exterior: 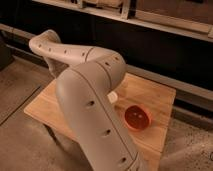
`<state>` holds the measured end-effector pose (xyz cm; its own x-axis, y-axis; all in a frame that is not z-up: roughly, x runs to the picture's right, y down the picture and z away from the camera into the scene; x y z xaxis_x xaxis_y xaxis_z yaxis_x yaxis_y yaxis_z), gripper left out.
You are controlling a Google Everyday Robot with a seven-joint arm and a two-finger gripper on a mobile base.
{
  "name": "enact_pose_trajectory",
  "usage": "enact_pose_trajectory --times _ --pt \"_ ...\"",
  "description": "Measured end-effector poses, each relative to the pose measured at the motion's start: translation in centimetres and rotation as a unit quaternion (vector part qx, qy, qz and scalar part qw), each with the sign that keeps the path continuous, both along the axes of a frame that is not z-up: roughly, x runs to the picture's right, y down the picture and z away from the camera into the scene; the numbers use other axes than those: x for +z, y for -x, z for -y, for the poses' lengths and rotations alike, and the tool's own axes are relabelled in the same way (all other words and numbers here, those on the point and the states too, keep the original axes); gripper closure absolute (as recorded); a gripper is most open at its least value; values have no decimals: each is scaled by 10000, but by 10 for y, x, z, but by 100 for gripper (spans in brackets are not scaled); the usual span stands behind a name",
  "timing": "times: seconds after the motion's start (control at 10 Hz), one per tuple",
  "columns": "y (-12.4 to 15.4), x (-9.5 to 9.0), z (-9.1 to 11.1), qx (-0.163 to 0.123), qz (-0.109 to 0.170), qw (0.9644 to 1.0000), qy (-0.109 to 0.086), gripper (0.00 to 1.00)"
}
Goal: Place the pepper in the ceramic bowl
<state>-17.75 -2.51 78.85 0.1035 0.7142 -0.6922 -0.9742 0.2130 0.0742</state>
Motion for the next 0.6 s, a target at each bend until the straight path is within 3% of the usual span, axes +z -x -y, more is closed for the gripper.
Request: enact_pose_trajectory --times 0.6 --pt "-65 -31 14 300 -398 9985 -225 100"
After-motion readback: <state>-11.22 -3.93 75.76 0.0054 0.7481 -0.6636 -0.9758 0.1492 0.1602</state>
